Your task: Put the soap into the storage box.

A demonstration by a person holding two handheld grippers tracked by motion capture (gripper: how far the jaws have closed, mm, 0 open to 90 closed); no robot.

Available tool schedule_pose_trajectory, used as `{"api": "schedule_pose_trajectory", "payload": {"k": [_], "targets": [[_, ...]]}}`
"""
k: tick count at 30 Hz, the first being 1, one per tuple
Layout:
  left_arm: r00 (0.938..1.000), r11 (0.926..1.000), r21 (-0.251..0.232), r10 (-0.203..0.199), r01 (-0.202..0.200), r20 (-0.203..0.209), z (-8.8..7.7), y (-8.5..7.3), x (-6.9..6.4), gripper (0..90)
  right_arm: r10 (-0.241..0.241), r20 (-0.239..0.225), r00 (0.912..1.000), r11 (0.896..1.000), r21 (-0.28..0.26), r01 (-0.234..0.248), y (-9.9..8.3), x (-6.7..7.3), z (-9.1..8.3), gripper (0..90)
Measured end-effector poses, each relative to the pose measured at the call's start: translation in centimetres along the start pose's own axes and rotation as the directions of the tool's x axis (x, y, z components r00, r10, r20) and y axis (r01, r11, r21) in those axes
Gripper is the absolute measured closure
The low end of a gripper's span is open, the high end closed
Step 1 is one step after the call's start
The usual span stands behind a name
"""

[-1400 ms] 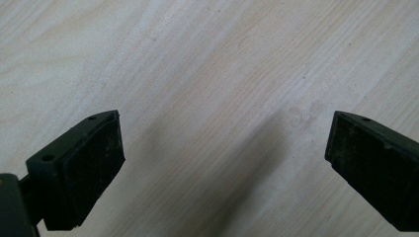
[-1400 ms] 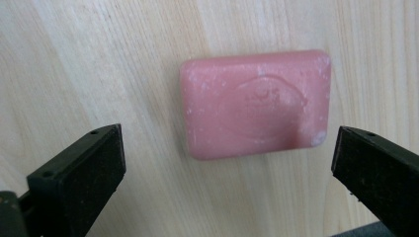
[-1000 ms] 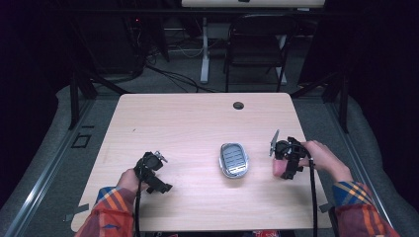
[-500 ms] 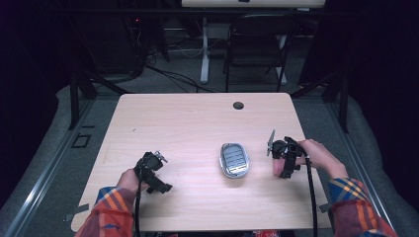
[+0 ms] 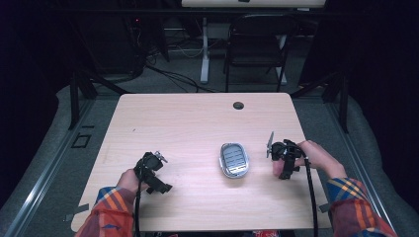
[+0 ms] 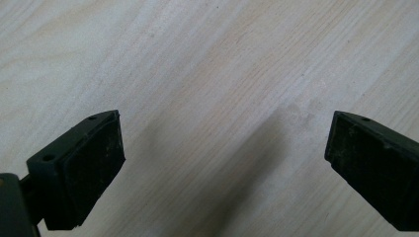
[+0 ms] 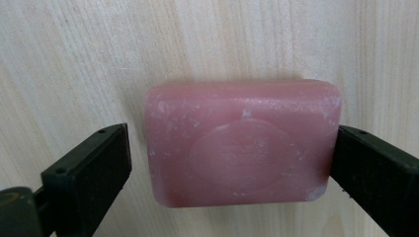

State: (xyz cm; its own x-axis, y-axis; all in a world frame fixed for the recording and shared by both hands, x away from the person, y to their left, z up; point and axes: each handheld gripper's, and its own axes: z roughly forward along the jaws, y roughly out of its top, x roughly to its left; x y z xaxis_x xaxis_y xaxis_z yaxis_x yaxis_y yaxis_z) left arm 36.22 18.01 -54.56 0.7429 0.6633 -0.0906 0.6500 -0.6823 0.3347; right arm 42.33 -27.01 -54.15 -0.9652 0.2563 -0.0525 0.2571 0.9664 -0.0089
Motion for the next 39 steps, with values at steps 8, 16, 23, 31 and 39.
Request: {"api": "schedule_pose_trajectory", "payload": {"k": [8, 16, 23, 31, 39], "targets": [[1.0000, 1.0000, 0.001, -0.001, 0.001, -0.002, 0.0, 0.0, 0.0, 1.7, -0.003, 0.012, 0.9999, 1.000, 0.005, 0.003, 0.1, -0.2, 0.2, 10.2], [1.0000, 1.0000, 0.005, -0.001, 0.001, -0.005, 0.0, 0.0, 0.0, 1.8, -0.007, 0.026, 0.9997, 1.000, 0.021, 0.006, 0.4, -0.2, 0.4, 12.3], [1.0000, 1.0000, 0.006, -0.001, 0.001, -0.006, 0.1, 0.0, 0.0, 1.9, 0.019, 0.013, 0.9997, 1.000, 0.019, -0.020, 0.4, -0.3, 0.8, 12.5], [1.0000, 1.0000, 0.007, -0.001, 0.001, -0.008, 0.1, 0.0, -0.1, 2.1, 0.037, 0.001, 0.9993, 0.999, 0.032, -0.037, 0.3, -0.6, 1.0, 12.6], [0.9999, 1.0000, 0.009, -0.001, 0.001, -0.012, 0.1, 0.0, -0.1, 3.5, 0.066, -0.014, 0.9977, 0.997, 0.032, -0.066, 0.3, -0.8, 1.1, 12.9]]}}
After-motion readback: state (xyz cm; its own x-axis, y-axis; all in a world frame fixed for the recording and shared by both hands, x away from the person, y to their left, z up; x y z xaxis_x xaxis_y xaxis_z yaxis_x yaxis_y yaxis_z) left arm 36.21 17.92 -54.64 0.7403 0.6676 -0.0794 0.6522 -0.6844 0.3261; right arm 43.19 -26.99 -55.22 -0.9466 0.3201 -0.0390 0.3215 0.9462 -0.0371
